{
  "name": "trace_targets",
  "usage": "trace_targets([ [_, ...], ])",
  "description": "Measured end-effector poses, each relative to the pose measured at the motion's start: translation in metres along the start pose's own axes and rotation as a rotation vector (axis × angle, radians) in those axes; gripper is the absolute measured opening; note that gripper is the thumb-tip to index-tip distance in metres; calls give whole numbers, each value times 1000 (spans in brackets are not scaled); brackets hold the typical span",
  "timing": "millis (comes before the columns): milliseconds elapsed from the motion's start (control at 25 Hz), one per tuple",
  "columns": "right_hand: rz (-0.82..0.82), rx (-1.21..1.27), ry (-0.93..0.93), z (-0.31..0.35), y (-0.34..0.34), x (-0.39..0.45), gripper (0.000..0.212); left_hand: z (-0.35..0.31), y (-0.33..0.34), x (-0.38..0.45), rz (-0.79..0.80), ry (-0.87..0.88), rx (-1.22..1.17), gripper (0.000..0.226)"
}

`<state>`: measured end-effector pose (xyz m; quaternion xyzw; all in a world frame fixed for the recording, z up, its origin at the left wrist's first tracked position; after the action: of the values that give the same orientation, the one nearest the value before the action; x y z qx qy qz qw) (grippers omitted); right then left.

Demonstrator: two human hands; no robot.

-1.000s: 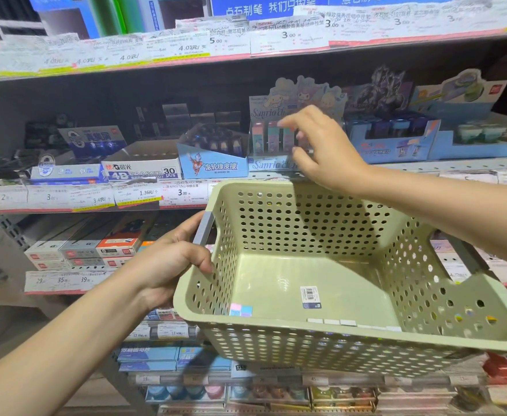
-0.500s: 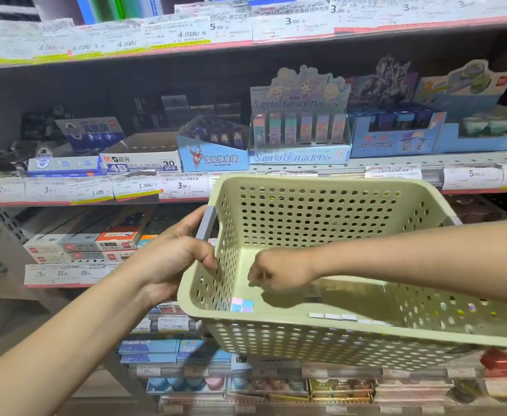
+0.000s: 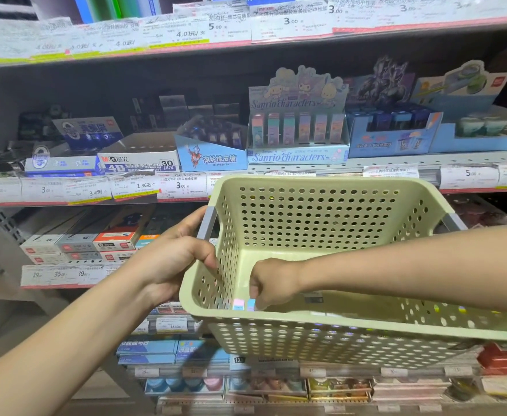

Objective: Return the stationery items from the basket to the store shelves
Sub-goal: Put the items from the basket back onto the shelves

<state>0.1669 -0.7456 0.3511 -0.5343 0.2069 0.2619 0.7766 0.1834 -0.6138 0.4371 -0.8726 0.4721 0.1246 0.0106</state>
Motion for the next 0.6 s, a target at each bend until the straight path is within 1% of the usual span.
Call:
trace_targets([
  [40, -6, 80, -2, -1, -2, -3, 20, 0, 1, 0, 6, 3, -3, 81],
  [120, 16, 316, 2, -4, -2, -7, 10, 1, 1, 0, 10, 4, -1, 81],
  [160, 36, 420, 9, -5, -1, -8, 14, 1, 1, 0, 7, 3, 5, 81],
  [240, 62, 540, 22, -4, -1, -12, 19, 1, 0, 0, -1, 3, 13, 81],
  [320, 86, 592, 24, -1, -4, -18, 20, 1, -1, 0, -3, 2, 15, 81],
  [400, 76, 608, 4, 1, -13, -26, 21, 0, 0, 0, -2, 5, 11, 81],
  [480, 24, 619, -30, -1, -25, -34, 21, -1, 1, -1, 3, 6, 4, 81],
  [600, -101, 604, -111, -5, -45, -49, 20, -1, 2, -2, 5, 3, -6, 81],
])
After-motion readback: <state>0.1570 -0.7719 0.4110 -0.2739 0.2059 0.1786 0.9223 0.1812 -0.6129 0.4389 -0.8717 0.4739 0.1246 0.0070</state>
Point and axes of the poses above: each hand's wrist, its own x-axis towards the middle knuckle, its own y-axis out of the palm, z = x × y, the point moved 4 cm from there along x, towards the middle knuckle, and after that the axes turned 14 degrees about z, right-handed, at the moved point
